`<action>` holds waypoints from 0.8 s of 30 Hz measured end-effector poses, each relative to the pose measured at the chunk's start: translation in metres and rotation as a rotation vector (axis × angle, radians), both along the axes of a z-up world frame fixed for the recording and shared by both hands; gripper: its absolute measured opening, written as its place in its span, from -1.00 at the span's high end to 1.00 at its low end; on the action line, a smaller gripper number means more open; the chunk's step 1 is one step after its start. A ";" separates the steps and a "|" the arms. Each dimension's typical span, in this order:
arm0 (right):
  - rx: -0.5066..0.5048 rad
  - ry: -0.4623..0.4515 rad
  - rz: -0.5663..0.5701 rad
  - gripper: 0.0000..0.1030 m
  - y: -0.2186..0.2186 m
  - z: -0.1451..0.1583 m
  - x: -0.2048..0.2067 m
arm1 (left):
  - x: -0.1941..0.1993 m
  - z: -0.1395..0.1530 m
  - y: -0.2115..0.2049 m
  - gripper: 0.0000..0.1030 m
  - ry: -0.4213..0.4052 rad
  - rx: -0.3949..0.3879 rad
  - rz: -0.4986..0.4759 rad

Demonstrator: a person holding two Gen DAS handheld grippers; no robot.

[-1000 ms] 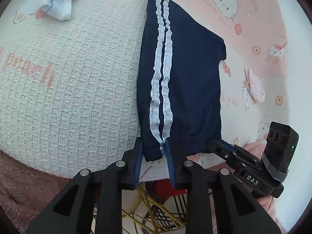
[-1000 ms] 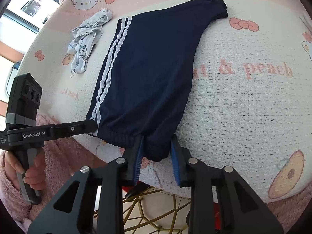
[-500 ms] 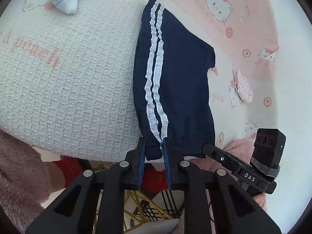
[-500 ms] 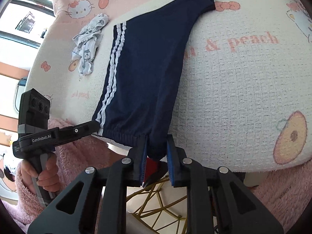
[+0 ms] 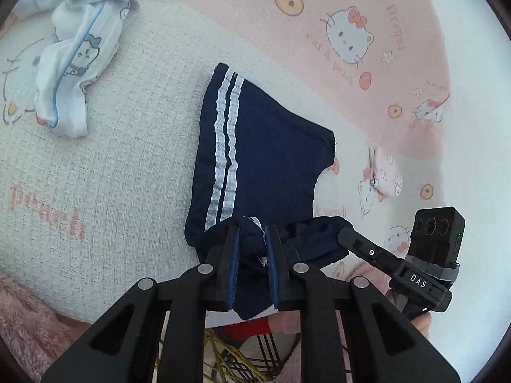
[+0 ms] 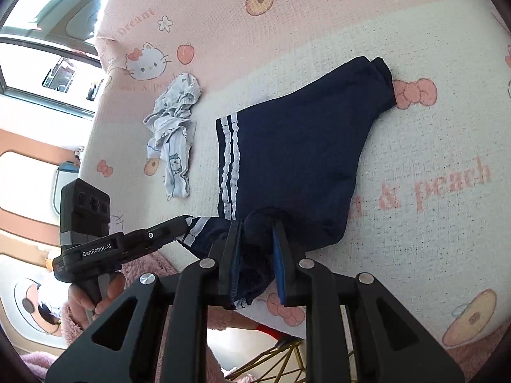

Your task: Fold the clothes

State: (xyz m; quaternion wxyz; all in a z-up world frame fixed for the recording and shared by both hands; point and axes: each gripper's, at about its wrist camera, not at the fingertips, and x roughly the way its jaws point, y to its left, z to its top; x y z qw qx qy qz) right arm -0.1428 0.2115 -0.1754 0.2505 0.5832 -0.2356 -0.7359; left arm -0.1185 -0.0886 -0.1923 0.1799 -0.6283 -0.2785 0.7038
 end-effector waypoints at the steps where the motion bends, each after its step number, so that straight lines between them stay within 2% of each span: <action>1: 0.010 -0.005 -0.001 0.66 -0.001 -0.002 0.005 | 0.006 -0.005 0.002 0.67 -0.019 0.004 -0.006; 6: 0.059 -0.109 -0.021 0.63 0.011 -0.042 0.039 | 0.043 -0.053 0.012 0.66 -0.168 0.027 0.009; 8: 0.068 -0.152 -0.043 0.61 0.017 -0.059 0.048 | 0.052 -0.060 0.016 0.53 -0.187 0.009 0.000; 9: 0.053 -0.171 -0.048 0.61 0.019 -0.065 0.051 | 0.055 -0.058 0.016 0.42 -0.177 -0.008 -0.005; 12: 0.051 -0.166 -0.045 0.59 0.022 -0.065 0.055 | 0.059 -0.053 0.016 0.30 -0.165 -0.022 0.002; 16: 0.096 -0.124 -0.025 0.55 0.017 -0.057 0.060 | 0.072 -0.054 0.014 0.29 -0.165 0.014 0.028; 19: 0.090 -0.121 -0.026 0.55 0.018 -0.057 0.064 | 0.075 -0.042 0.008 0.30 -0.098 0.016 0.040; 22: 0.075 -0.125 -0.038 0.54 0.021 -0.058 0.066 | 0.074 -0.026 0.004 0.30 0.001 -0.016 0.051; 24: 0.070 -0.129 -0.041 0.54 0.021 -0.059 0.066 | 0.071 -0.025 0.005 0.30 0.027 0.007 0.036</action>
